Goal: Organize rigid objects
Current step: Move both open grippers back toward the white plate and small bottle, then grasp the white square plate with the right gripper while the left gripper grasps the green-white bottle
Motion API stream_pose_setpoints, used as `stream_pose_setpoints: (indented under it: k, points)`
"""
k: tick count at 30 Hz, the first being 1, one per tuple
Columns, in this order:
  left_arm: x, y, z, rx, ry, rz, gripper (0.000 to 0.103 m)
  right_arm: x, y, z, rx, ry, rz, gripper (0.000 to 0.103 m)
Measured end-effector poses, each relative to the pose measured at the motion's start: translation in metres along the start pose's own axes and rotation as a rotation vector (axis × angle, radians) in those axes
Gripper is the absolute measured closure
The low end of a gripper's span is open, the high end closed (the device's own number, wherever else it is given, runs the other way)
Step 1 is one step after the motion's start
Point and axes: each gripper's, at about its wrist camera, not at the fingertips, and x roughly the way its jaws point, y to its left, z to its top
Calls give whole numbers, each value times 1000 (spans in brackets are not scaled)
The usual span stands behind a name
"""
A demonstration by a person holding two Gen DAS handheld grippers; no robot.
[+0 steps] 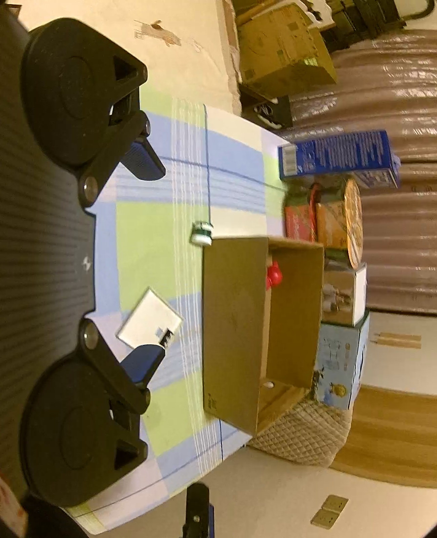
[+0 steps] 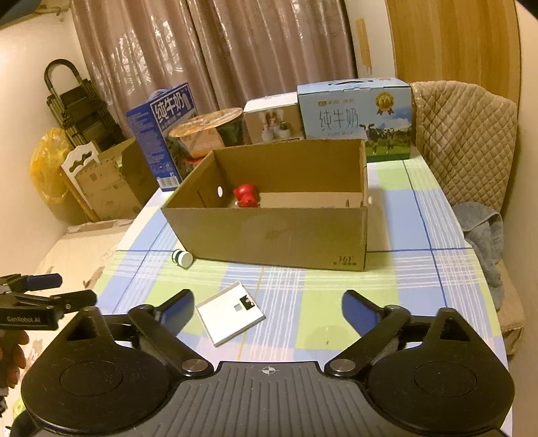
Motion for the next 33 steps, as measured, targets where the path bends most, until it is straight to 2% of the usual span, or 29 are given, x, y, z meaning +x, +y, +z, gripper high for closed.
stream_pose_setpoints:
  k: [3, 8, 15, 20, 28, 33]
  points:
    - [2, 12, -5, -11, 14, 14, 1, 4, 1, -4, -4, -2, -7, 2]
    - [6, 24, -8, -23, 20, 26, 1, 16, 8, -13, -28, 17, 11, 2]
    - [23, 30, -10, 16, 14, 47, 1, 38, 29, -27, -149, 10, 55, 2]
    - [46, 32, -14, 33, 24, 43, 1, 65, 37, -39, -215, 12, 86, 2]
    - [92, 32, -21, 82, 41, 28, 1, 122, 42, -57, -300, 63, 117, 2]
    - [122, 38, -29, 40, 62, 11, 1, 153, 44, -63, -331, 64, 139, 2]
